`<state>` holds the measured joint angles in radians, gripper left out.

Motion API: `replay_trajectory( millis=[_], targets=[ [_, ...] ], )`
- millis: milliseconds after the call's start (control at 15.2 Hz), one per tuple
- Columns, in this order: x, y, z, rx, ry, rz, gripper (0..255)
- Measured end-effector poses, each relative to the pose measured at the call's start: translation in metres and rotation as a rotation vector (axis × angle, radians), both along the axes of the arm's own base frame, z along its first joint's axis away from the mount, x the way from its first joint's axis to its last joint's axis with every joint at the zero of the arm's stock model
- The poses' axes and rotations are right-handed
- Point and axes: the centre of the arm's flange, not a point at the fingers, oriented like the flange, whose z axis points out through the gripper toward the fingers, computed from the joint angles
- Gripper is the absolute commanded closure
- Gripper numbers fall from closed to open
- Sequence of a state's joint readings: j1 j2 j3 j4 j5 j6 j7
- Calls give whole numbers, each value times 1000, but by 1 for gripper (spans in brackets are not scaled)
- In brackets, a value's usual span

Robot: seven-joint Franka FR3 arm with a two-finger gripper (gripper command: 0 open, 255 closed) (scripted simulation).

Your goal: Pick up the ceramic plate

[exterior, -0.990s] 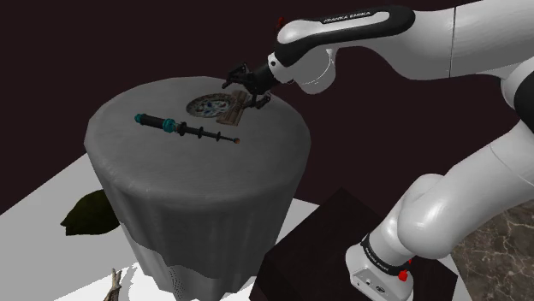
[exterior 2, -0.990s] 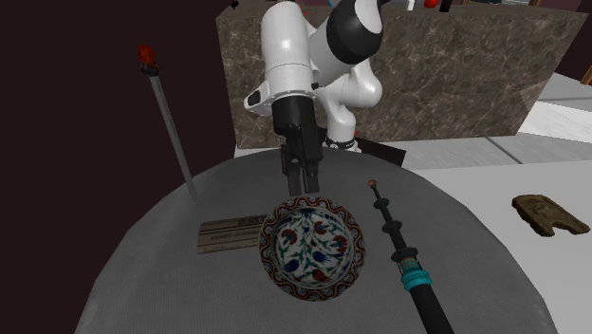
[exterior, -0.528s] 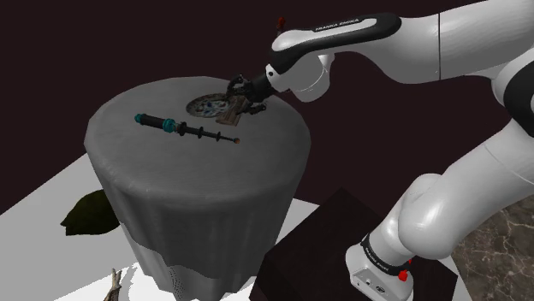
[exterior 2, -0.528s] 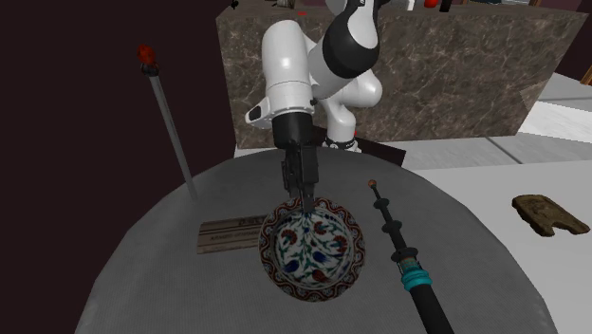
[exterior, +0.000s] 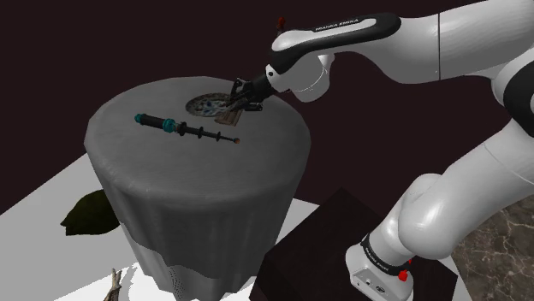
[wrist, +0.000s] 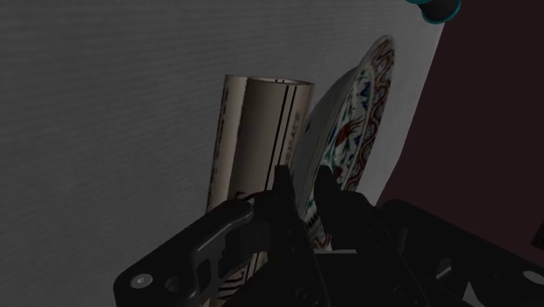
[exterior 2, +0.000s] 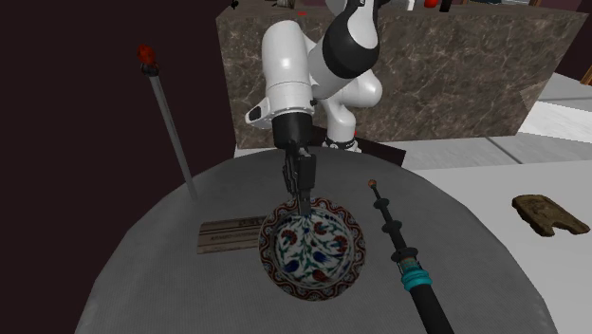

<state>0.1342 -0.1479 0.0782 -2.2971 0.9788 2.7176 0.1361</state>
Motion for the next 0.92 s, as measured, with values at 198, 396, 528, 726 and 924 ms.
replay_trajectory(
  millis=[198, 396, 528, 726, 924],
  targets=[
    [0, 1, 6, 0, 0, 0, 255],
    [-1, 0, 20, 0, 0, 0, 255],
    [1, 0, 31, 0, 0, 0, 255],
    [0, 0, 47, 0, 0, 0, 255],
    [1, 1, 62, 0, 0, 0, 255]
  ],
)
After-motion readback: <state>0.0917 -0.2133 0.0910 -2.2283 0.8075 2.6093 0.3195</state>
